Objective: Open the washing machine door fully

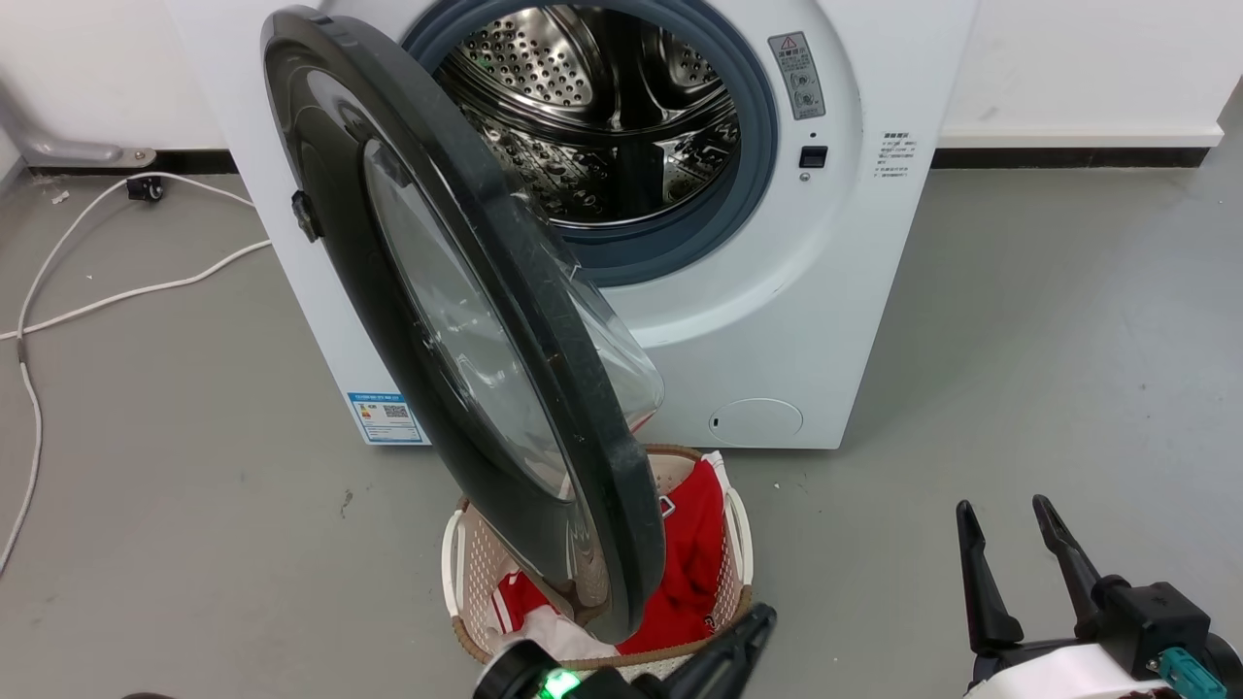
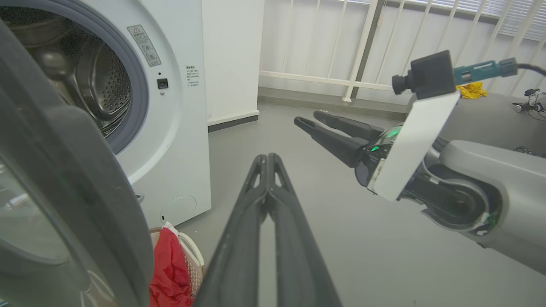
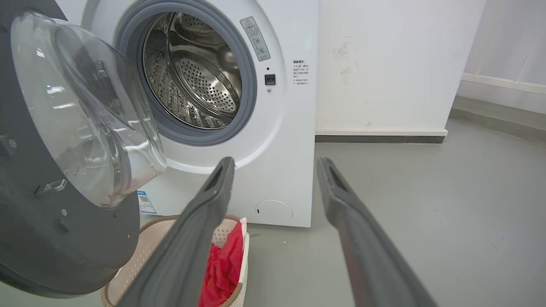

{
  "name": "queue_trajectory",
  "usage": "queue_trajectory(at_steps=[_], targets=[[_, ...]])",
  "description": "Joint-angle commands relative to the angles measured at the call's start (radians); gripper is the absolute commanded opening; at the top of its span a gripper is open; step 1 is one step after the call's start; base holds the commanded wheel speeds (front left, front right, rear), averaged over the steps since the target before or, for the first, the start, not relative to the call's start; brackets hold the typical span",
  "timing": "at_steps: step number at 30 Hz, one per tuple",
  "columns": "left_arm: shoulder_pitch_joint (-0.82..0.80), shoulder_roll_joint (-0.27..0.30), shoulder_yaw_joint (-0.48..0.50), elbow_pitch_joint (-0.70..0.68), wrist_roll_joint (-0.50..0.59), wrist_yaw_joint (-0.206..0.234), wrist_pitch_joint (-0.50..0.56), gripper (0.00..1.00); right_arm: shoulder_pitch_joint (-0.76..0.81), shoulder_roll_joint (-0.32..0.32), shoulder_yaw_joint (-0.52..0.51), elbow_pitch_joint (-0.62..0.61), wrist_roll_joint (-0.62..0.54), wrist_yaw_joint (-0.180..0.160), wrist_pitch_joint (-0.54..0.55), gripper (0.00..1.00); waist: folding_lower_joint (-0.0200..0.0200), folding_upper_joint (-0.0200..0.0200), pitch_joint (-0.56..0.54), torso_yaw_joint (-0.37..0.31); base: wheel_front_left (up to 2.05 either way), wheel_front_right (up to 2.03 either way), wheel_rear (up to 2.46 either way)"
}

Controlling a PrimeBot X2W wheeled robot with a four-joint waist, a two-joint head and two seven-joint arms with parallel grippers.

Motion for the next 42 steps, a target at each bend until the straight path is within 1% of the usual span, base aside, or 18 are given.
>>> queue_trajectory(at_steps=[1,8,12,21,29,35,37,40,41,42], targets=[[-0.021,-0.005,0.016,0.025,0.003,0.010,-0.015,0.00,-0.010,0.003,0.000,-0.001,0.007,-0.001,-0.001,1.00,-0.0001,-0.0001,0.003,0.000,0.00,0.00,0.00],[-0.098,-0.030,0.076,0.147,-0.014,0.042,-0.067,0.00,-0.021,0.003,0.004,0.000,0.003,-0.001,0.006,1.00,-0.0001,-0.0001,0.013,-0.005,0.00,0.00,0.00],[-0.152,-0.040,0.099,0.217,-0.027,0.044,-0.096,0.00,-0.023,0.003,0.011,0.007,0.010,-0.001,0.007,1.00,-0.0001,-0.0001,0.017,-0.012,0.00,0.00,0.00],[-0.216,-0.049,0.119,0.302,-0.047,0.055,-0.110,0.00,-0.035,0.003,0.022,0.022,0.018,-0.001,0.009,1.00,-0.0001,-0.0001,0.022,-0.027,0.00,0.00,0.00],[-0.249,-0.053,0.143,0.367,-0.061,0.081,-0.118,0.00,-0.045,0.003,0.021,0.035,0.013,-0.001,0.012,1.00,-0.0001,-0.0001,0.026,-0.033,0.00,0.00,0.00],[-0.227,-0.041,0.161,0.387,-0.062,0.119,-0.120,0.00,-0.040,0.003,0.018,0.044,0.017,-0.001,0.018,1.00,-0.0001,-0.0001,0.023,-0.033,0.00,0.00,0.00],[-0.218,-0.036,0.160,0.382,-0.061,0.123,-0.119,0.00,-0.039,0.003,0.018,0.045,0.019,-0.001,0.017,1.00,-0.0001,-0.0001,0.022,-0.033,0.00,0.00,0.00],[-0.187,-0.025,0.161,0.360,-0.060,0.139,-0.110,0.00,-0.036,0.003,0.019,0.048,0.019,-0.001,0.019,1.00,-0.0001,-0.0001,0.017,-0.030,0.00,0.00,0.00],[-0.152,-0.015,0.162,0.321,-0.058,0.160,-0.102,0.00,-0.031,0.003,0.015,0.049,0.018,-0.001,0.019,1.00,-0.0001,-0.0001,0.013,-0.023,0.00,0.00,0.00],[-0.141,-0.011,0.161,0.305,-0.056,0.164,-0.104,0.00,-0.029,0.003,0.013,0.050,0.018,-0.001,0.019,1.00,-0.0001,-0.0001,0.012,-0.020,0.00,0.00,0.00]])
